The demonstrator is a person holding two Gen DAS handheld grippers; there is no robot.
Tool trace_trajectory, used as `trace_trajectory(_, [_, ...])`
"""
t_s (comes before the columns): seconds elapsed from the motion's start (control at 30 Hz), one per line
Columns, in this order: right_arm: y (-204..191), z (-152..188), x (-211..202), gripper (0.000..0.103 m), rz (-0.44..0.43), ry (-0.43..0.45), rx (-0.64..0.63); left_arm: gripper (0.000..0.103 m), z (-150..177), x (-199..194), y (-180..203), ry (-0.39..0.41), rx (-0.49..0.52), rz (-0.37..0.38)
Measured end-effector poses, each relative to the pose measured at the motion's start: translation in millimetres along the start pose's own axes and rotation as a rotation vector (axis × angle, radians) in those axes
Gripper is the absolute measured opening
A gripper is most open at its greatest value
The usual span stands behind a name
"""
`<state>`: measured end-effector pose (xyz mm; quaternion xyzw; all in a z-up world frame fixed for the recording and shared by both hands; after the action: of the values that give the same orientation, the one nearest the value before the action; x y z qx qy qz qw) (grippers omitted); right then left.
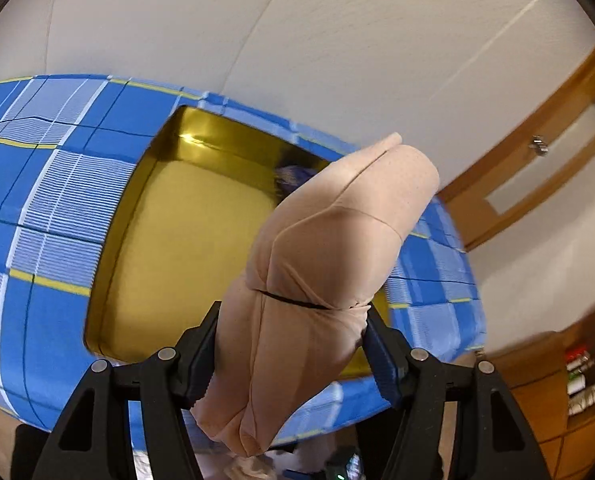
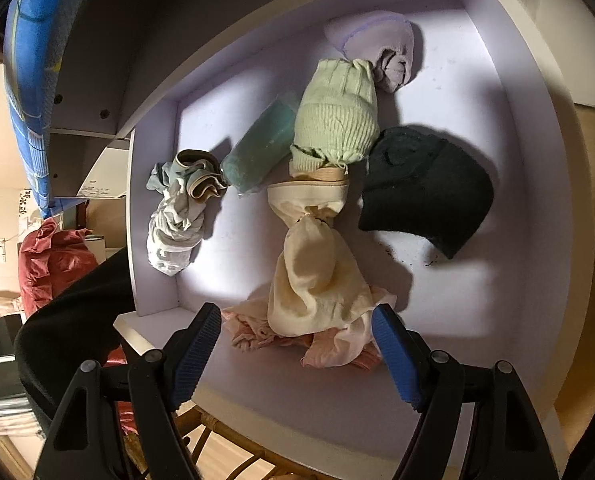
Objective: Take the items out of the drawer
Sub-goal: 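Lower the beige garment into the gold tray and open the left gripper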
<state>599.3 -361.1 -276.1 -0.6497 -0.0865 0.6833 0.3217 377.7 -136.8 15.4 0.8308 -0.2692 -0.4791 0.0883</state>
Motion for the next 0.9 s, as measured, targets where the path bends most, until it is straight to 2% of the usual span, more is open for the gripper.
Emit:
trace_trajectory(0.17, [-5.0, 0.4, -4.8, 0.078, -0.045, -0.003, 0.014, 0.066, -16.6, 36.2, -17.7, -0.054, -0.051, -0.039])
trace_trajectory(0.27, [-6.5, 0.4, -5.3, 0.078, -0.064, -0.009, 0.022, 0.066, -24.4, 61.4, -24.6, -0.075, -0.108, -0.040])
trace_trajectory(0.43, [-7.6, -4.1, -9.2, 0.078, -0.097, -0.006, 0.043, 0.066, -34.2, 92.9, -29.9, -0.092, -0.145, -0.090])
trace_trajectory(0.57, [-7.5, -9.2, -13.3, 0.078, -0.121, 0.004, 0.061, 0.066, -49.7, 109.2, -31.5, -0.054, -0.198, -0.096])
trace_trajectory(0.7, [-10.0, -11.4, -13.1, 0.079, -0.131, 0.000, 0.058, 0.072, -65.4, 115.5, -28.3, -0.004, -0.239, -0.104])
trace_trajectory(0.77, [-12.4, -11.3, -13.5, 0.079, -0.138, 0.002, 0.052, 0.072, -68.7, 115.2, -27.1, 0.011, -0.238, -0.116])
trace_trajectory(0.83, [-13.1, -11.7, -14.8, 0.079, -0.139, 0.006, 0.045, 0.079, -68.6, 114.3, -27.6, 0.014, -0.232, -0.129])
trace_trajectory(0.9, [-13.1, -12.1, -15.1, 0.079, -0.137, 0.011, 0.044, 0.079, -67.3, 113.2, -28.6, 0.011, -0.226, -0.136])
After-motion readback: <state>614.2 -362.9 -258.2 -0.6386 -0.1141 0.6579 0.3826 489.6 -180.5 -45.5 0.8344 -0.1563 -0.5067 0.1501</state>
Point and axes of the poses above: each gripper's, at about its wrist camera, not at the fingertips, and x roughly the way its jaws point, y to its right, z to its underside, the point moved 9 cm from there along x, roughly the way its jaws point, and after that the axes turned 10 degrees about x, right-handed, at the moved point
